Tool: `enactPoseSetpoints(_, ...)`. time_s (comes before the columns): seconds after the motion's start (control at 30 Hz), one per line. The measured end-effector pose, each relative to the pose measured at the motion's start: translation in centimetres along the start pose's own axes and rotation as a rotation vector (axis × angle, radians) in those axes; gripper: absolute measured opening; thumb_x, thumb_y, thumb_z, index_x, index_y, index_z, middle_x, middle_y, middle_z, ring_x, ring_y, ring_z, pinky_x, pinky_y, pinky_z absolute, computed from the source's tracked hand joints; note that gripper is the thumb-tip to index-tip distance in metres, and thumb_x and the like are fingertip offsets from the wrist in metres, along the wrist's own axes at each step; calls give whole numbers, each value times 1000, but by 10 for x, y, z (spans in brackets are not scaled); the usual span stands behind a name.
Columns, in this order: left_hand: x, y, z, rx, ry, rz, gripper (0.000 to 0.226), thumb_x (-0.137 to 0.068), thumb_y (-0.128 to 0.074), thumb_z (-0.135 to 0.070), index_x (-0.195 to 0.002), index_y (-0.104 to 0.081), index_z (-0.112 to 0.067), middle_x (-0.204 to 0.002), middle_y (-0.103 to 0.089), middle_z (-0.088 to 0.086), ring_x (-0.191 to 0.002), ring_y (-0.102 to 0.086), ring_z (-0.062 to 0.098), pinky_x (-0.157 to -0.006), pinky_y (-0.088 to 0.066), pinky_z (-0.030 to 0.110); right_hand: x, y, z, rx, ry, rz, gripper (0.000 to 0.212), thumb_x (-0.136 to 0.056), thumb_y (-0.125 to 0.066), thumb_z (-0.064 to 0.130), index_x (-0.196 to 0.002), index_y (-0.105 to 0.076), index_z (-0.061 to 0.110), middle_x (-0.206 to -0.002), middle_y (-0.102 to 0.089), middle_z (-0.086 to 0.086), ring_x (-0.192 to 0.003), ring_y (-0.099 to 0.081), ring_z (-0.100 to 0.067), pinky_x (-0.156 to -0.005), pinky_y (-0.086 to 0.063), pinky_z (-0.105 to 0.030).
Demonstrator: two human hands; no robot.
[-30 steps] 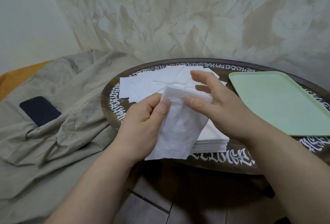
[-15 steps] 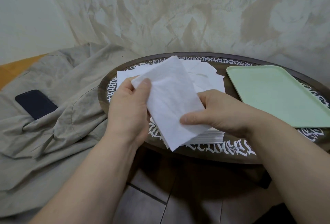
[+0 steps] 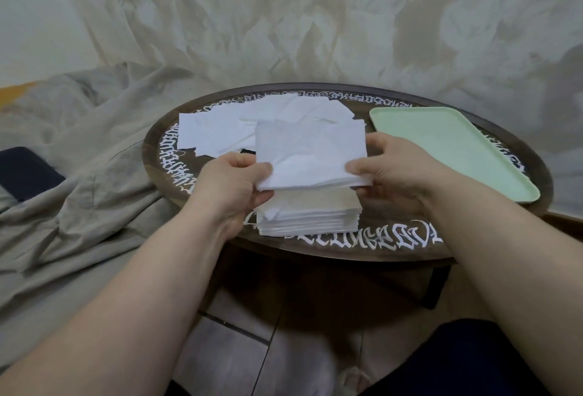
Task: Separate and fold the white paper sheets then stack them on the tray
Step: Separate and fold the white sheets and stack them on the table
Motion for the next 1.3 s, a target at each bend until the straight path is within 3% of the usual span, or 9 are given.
enactPoseSetpoints(0.1,-1,4,-1,-126,-58,-49,19,-86,-69,-2,-81,-58,-16,-80,-62,2,-64,-58,12,-52,-52,19,-3,5,-2,-61,99,-157,50,-85,-65,-3,-130,-52,14,-119,-54,-9,-71,-60,-20,-54,-50,-25)
enactPoseSetpoints(0.3,0,19,-7,-229,-138,-78,18,-84,-70,-1,-86,-60,-16,-67,-62,-4,-58,-56,9,-55,-54,20,-2,-6,-7,33,148,-36,47,-86,-59,-7,-125,-52,18,-69,-49,0,-65,-54,-12,-66,-57,-29)
enactPoseSetpoints(0.5,4,12,-7,-263,-225,44,20,-86,-68,-2,-90,-60,-19,-69,-66,-5,-65,-61,8,-56,-50,19,-3,-4,-12,9,130,-56,46,-86,-63,-1,-127,-53,18,-92,-55,-10,-71,-60,-18,-63,-59,-28)
enactPoseSetpoints(0.6,1,17,-10,-277,-313,-59,18,-82,-76,-16,-87,-60,-22,-64,-65,-11,-67,-65,9,-64,-52,26,-5,-1,-5,-72,233,-178,43,-87,-56,-7,-125,-54,14,-95,-61,-12,-63,-59,-16,-53,-54,-21)
enactPoseSetpoints(0.73,4,16,-6,-788,-473,-130,22,-75,-81,-38,-83,-61,-30,-90,-65,-13,-84,-61,7,-80,-46,27,-5,17,1,-270,274,-355,40,-89,-52,-8,-124,-53,13,-89,-65,-9,-57,-61,-13,-52,-52,-17)
enactPoseSetpoints(0.93,4,-11,10,-1292,-508,-10,34,-81,-71,-44,-108,-61,-26,-116,-56,-8,-113,-53,15,-85,-38,28,-2,18,-4,-223,289,-332,42,-89,-53,-6,-126,-53,13,-92,-69,-9,-53,-64,-11,-56,-54,-22)
enactPoseSetpoints(1.1,5,-7,4,-1265,-429,-53,8,-87,-63,-29,-82,-65,-24,-74,-55,-12,-91,-61,19,-72,-41,29,2,20,-2,-252,303,-335,42,-90,-53,-5,-127,-52,13,-90,-70,-7,-56,-65,-9,-58,-55,-21)
enactPoseSetpoints(1.2,-3,11,-11,-1158,-488,-233,11,-87,-63,-24,-75,-62,-25,-84,-67,-2,-90,-63,23,-76,-45,31,1,17,-1,-307,305,-319,43,-90,-53,-6,-129,-51,13,-88,-70,-6,-57,-65,-9,-58,-55,-21)
enactPoseSetpoints(1.3,-14,31,-19,-1020,-515,-329,10,-87,-68,-27,-94,-71,-21,-106,-69,1,-95,-64,23,-90,-47,34,0,11,1,-351,311,-292,42,-91,-53,-6,-129,-51,13,-88,-69,-7,-56,-64,-9,-56,-54,-20)
Point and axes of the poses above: each hand's wrist, its own x-axis away from the middle knuckle, its own y-axis out of the back of the hand, z = x × y, the point moved 4 cm from there along -x, towards the middle knuckle
